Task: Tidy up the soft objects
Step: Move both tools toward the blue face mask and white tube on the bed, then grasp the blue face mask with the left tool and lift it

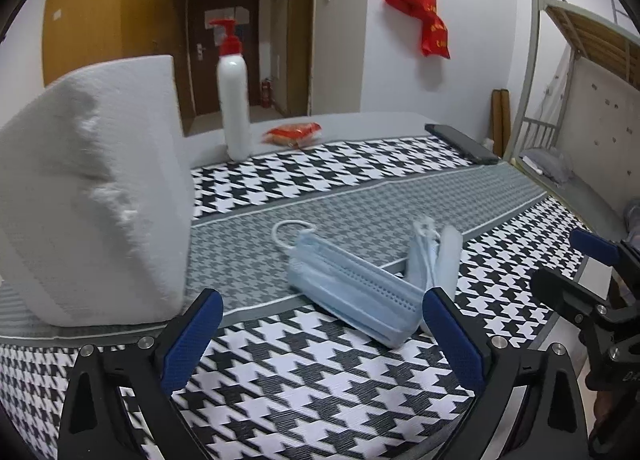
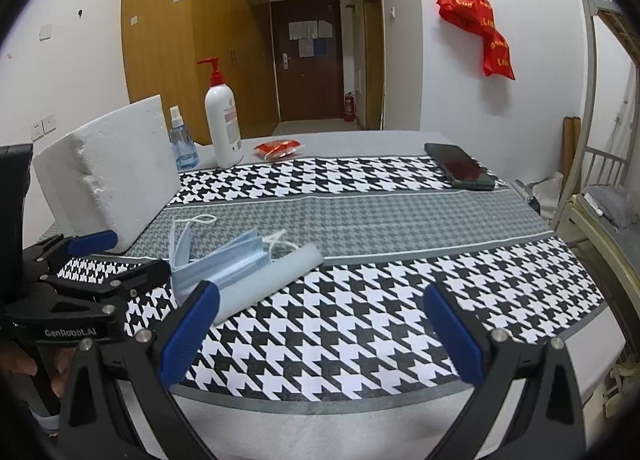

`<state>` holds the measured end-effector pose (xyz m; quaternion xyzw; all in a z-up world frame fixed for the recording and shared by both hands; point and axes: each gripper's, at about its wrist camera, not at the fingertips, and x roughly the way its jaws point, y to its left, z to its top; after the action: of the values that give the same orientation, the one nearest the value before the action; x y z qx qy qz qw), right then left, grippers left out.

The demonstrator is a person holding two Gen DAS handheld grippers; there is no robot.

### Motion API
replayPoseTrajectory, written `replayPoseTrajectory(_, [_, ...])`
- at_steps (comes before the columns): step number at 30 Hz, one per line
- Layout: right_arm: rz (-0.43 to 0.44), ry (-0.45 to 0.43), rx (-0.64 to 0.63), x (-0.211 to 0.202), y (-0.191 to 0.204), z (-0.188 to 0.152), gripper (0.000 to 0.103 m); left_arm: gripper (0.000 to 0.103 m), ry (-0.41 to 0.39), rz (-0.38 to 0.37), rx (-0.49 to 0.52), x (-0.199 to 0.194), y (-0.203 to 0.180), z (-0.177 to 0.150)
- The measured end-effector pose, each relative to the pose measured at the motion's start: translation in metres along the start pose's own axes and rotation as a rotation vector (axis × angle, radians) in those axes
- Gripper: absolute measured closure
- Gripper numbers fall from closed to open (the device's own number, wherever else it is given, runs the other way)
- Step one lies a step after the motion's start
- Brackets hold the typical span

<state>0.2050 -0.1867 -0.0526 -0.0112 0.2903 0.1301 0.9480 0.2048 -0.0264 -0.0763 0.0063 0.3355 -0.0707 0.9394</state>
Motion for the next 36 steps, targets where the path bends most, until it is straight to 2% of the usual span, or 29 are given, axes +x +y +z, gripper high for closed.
replayPoseTrajectory(7, [0.012,0.010,0.018,0.004,-0.006,0.001,0.000,0.014,0.114,-0.042,0.024,0.023,-0.009,0.004])
replayPoseTrajectory(12, [0.015,0.009,0.024,0.005,-0.009,0.002,0.000,0.015,0.090,-0.064,0.055,0.021,-0.018,0.010])
replayPoseTrajectory(18, [0.018,0.018,0.027,0.008,-0.012,0.003,0.000,0.021,0.146,-0.026,0.062,0.041,-0.023,0.016])
replayPoseTrajectory(22, [0.025,0.028,0.022,0.011,-0.012,0.002,0.000,0.022,0.171,-0.017,0.045,0.049,-0.018,0.018])
replayPoseTrajectory(23, [0.027,0.030,0.021,0.012,-0.011,0.002,0.000,0.024,0.173,-0.018,0.039,0.050,-0.016,0.018])
replayPoseTrajectory(26, [0.033,0.035,0.019,0.015,-0.010,0.003,0.000,0.042,0.184,-0.030,0.027,0.053,-0.012,0.021])
replayPoseTrajectory(29, [0.037,0.043,0.017,0.018,-0.008,0.004,0.000,0.053,0.187,-0.048,0.019,0.056,-0.008,0.022])
replayPoseTrajectory(33, [0.039,0.053,0.007,0.020,-0.003,0.005,0.000,0.076,0.175,-0.075,0.033,0.056,-0.006,0.025])
replayPoseTrajectory(36, [0.041,0.064,0.013,0.023,-0.001,0.005,0.000,0.082,0.157,-0.102,0.052,0.054,-0.004,0.029])
